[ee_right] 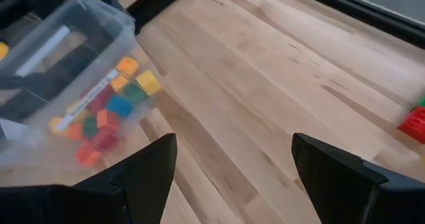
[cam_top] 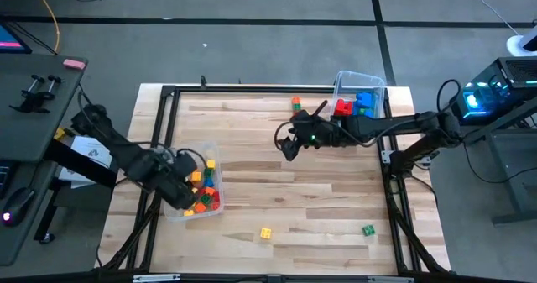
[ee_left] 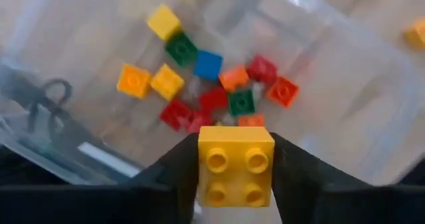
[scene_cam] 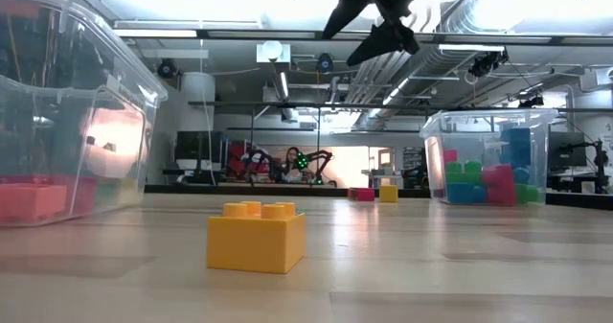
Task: Sort blocks by size
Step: Put the small yellow game piece into the left transparent bin, then put the small yellow block into the left transparent bin
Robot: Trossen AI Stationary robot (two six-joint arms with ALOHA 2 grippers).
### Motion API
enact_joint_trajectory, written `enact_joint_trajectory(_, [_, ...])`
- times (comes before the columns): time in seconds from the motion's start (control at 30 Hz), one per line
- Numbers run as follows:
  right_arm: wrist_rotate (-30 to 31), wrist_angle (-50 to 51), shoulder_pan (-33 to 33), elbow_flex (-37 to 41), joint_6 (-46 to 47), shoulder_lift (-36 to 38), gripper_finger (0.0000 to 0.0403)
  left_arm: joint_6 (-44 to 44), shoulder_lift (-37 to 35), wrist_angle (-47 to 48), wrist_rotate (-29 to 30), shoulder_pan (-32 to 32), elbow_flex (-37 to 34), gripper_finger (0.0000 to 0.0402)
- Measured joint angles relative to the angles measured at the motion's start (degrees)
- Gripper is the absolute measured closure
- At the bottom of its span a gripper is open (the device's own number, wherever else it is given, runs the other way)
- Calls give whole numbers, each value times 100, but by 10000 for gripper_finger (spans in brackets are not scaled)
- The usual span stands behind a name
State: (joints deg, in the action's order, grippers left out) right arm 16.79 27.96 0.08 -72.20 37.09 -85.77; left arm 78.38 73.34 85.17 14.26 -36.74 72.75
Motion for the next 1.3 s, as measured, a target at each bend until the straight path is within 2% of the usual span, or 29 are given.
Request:
enact_joint_trajectory(0.17, [-438,-41,-302,0,96,-1,107,-701,-48,-63,-790,491,4,149])
enact_joint_trajectory(0.23, [-666,-41,-451,0,152,-1,107,-963,-121,-96,-860,658,4,115])
enact_joint_trajectory(0.33, [-1038,37,-765,-16,179,-1,107,-1485,-213,-338,-678,872,4,90])
enact_joint_trajectory(0.43, [-1251,640,-1278,-267,176,-121,107,-2065,-394,-839,-289,1146,4,86])
enact_joint_trajectory(0.53, [-1278,1784,-1922,-767,-5,-532,107,-2791,-563,-1441,-75,1586,0,85])
enact_joint_trajectory(0.7, [-1220,3080,-2725,-1779,-734,-1722,107,-3704,-896,-2570,-21,2535,-377,84])
enact_joint_trajectory(0.83, [-751,3861,-3049,-2673,-1548,-2750,107,-4016,-1057,-3253,-41,3013,-601,84])
enact_joint_trajectory(1.03, [-482,5022,-3250,-3629,-3106,-3956,107,-4073,-1192,-3589,-326,3082,-649,83])
enact_joint_trajectory(1.3, [-729,5290,-3249,-3628,-3860,-4670,107,-3964,-1448,-3557,-342,2846,-649,83])
